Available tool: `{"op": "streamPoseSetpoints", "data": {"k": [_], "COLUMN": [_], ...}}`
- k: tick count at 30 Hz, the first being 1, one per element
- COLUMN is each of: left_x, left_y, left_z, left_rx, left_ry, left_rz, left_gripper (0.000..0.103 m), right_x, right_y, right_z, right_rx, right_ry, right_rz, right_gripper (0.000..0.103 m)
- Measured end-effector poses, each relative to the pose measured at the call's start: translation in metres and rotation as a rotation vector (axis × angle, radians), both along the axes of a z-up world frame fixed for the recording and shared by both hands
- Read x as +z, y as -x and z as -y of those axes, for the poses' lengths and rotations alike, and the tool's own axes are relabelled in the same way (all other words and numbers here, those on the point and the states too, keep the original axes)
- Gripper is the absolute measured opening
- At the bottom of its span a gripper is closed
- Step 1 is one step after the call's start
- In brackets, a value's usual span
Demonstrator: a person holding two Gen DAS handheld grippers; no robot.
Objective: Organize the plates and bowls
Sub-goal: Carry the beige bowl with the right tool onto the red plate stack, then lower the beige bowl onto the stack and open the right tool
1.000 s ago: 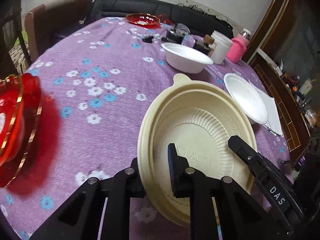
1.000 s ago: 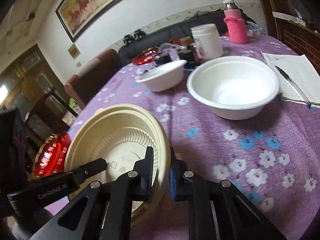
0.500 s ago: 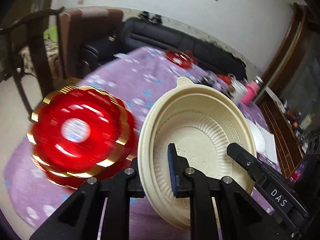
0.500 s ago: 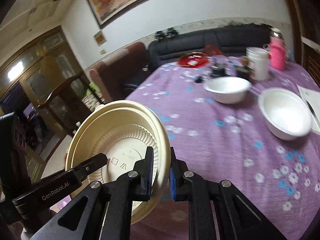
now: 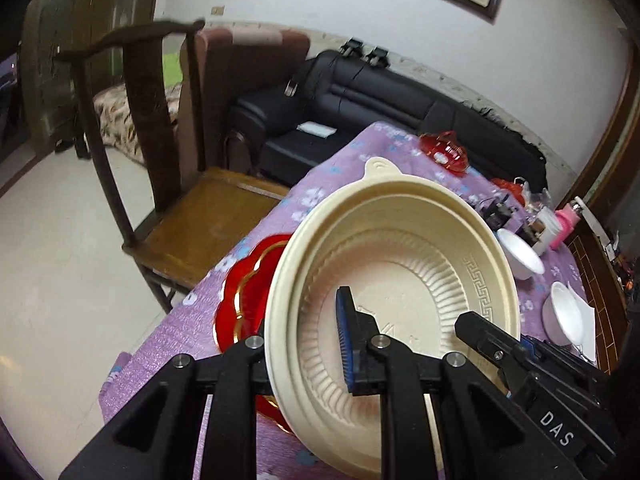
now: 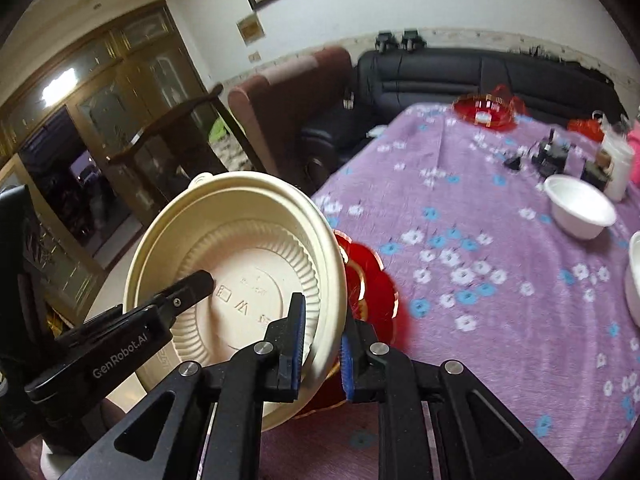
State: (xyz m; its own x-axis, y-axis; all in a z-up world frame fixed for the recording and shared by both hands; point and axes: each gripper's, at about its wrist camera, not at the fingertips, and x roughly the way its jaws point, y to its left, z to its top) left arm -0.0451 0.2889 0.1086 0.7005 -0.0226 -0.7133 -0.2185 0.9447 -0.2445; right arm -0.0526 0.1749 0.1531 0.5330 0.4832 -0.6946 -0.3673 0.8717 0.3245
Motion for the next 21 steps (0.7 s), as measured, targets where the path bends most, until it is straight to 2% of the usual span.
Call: {"op": "streamPoseSetpoints", "data": {"k": [5, 8, 10, 12, 14, 18, 21], "left_x": [-0.02, -0.022, -0.02, -0.019, -0.017, -0.013, -0.007], "left_y": [-0.008, -0.008, -0.009, -0.009, -0.007, -0.002, 0.006], "left_z": [-0.015, -0.02, -0.022, -0.026, -0.027, -0.034, -0.037], "left_rx": [-0.003, 0.004, 0.015, 0.033, 0.046, 0.066, 0.071], "left_ry": [0.029, 0.045, 0.046, 0.039, 0.037, 0.057, 0.071], "left_rz": [-0.048, -0.049, -0.042, -0.031, -0.018, 0.008, 0.028], "left_gripper": [0.017, 0.021, 0.03, 0.049, 0.05, 0.052, 0.054], "right_x": [-0.019, -0.024, -0.028, -0.032, -0.036, -0.039, -0.035], "right_y": [-0.01, -0.013, -0.015, -0.018, -0.022, -0.023, -0.018], "right_z": [-0.011, -0.013, -0.014, -0.016, -0.015, -0.017, -0.022], "right_rx": [-0.003, -0.008, -0.015, -0.023, -0.037, -0.041, -0.045], "right_ry": [0.037, 0.045, 0.054, 0.067, 0.075, 0.08, 0.111], "right_rz": [-0.046, -0.056, -0.059, -0.062, -0.065, -0.053, -0.001], "right_gripper": [0.017, 0.017, 0.017, 0.018, 0.023, 0.023, 0.026]}}
